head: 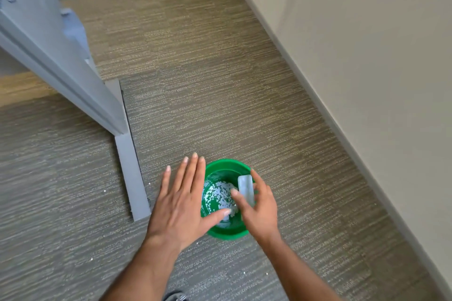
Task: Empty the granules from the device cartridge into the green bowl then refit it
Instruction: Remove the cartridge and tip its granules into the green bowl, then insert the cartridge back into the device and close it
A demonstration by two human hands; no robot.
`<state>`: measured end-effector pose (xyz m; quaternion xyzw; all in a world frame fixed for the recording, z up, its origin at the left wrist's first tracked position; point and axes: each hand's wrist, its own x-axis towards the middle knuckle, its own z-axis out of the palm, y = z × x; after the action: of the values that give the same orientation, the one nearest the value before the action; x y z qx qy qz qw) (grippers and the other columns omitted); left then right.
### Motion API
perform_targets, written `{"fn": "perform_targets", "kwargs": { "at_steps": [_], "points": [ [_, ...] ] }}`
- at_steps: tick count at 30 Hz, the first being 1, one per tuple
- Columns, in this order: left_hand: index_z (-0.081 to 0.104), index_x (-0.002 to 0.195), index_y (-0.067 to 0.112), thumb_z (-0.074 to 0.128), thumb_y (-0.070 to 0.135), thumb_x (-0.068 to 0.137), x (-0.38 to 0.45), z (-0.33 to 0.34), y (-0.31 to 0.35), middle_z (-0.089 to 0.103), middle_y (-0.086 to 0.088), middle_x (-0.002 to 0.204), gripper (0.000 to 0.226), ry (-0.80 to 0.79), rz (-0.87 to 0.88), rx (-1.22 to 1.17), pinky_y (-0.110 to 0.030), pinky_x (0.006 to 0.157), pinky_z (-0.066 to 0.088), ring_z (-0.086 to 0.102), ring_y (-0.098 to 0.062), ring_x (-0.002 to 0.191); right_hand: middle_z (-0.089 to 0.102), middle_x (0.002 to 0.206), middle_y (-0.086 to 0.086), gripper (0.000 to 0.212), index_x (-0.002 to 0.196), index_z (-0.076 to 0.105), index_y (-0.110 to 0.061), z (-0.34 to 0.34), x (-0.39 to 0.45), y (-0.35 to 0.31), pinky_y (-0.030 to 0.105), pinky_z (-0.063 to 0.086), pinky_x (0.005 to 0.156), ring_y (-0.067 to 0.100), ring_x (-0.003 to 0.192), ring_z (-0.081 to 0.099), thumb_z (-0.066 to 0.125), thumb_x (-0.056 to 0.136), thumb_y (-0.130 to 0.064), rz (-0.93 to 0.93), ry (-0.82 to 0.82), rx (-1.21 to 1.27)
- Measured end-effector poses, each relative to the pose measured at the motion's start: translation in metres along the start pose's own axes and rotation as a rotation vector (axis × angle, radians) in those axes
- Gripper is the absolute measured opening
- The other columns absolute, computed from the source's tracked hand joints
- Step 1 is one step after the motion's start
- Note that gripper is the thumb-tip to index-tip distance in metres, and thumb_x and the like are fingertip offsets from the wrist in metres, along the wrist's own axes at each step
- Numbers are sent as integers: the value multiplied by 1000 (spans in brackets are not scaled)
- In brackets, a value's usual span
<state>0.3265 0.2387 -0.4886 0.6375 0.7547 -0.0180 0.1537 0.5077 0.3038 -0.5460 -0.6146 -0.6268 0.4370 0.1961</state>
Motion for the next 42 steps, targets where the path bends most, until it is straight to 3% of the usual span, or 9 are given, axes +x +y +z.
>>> {"fn": "perform_targets", "kwargs": {
  "at_steps": [2,4,6,8,13,19,26,37,42],
  "points": [
    [-3,157,10,17,94,75,0,-28,13,-1,-9,167,120,33,-12,-30,-56,125,13,4,-25,155,66,126,-3,60,147,44,-38,-23,-7,-36,28,52,92,8,107,68,66,91,-41,175,-52,402],
    [-4,157,12,17,95,75,2,-64,27,-4,-8,166,119,98,-3,-69,-54,125,9,1,-25,155,69,123,-8,44,141,48,-42,-49,-11,-73,35,53,95,10,112,68,56,98,-36,282,-104,730],
    [-5,157,13,12,97,73,4,-103,40,-6,-6,166,120,163,20,-87,-51,122,2,-1,-24,155,63,133,1,39,139,52,-38,-77,-14,-107,46,48,103,21,120,62,48,100,-41,326,-119,963],
    [-2,158,13,8,97,72,5,-146,51,-2,-7,167,120,226,40,-84,-50,120,1,1,-24,155,60,138,15,43,138,56,-33,-108,-17,-144,50,41,105,28,113,57,43,100,-46,393,-89,1118],
    [11,158,11,14,96,74,-3,-272,67,10,-7,167,120,389,80,-87,-48,120,4,12,-24,154,67,125,15,45,133,63,-32,-191,-40,-259,42,44,76,26,91,56,41,99,-50,390,-143,1398],
    [20,157,10,23,95,75,-46,-404,67,19,-8,166,118,508,46,-74,-49,118,9,20,-27,153,68,130,16,47,135,62,-31,-259,-90,-386,43,43,85,27,113,58,39,99,-50,318,-292,1461],
    [8,158,12,17,97,73,-125,-505,36,7,-5,168,120,597,-91,-34,-50,126,9,7,-24,155,69,124,15,44,135,63,-27,-280,-155,-497,41,43,70,27,92,58,44,99,-44,217,-459,1453],
    [-5,158,21,2,99,64,-223,-542,-57,-3,-4,169,122,596,-341,6,-50,126,6,-1,-25,155,69,120,19,43,133,63,-23,-206,-219,-570,39,47,65,27,77,59,44,99,-43,201,-654,1337],
    [5,158,21,4,100,66,-251,-535,-110,5,-5,168,121,577,-379,-33,-55,125,13,8,-28,155,68,125,21,44,130,66,-25,-153,-239,-585,41,47,69,29,84,60,43,99,-47,235,-673,1286]
  ]
}}
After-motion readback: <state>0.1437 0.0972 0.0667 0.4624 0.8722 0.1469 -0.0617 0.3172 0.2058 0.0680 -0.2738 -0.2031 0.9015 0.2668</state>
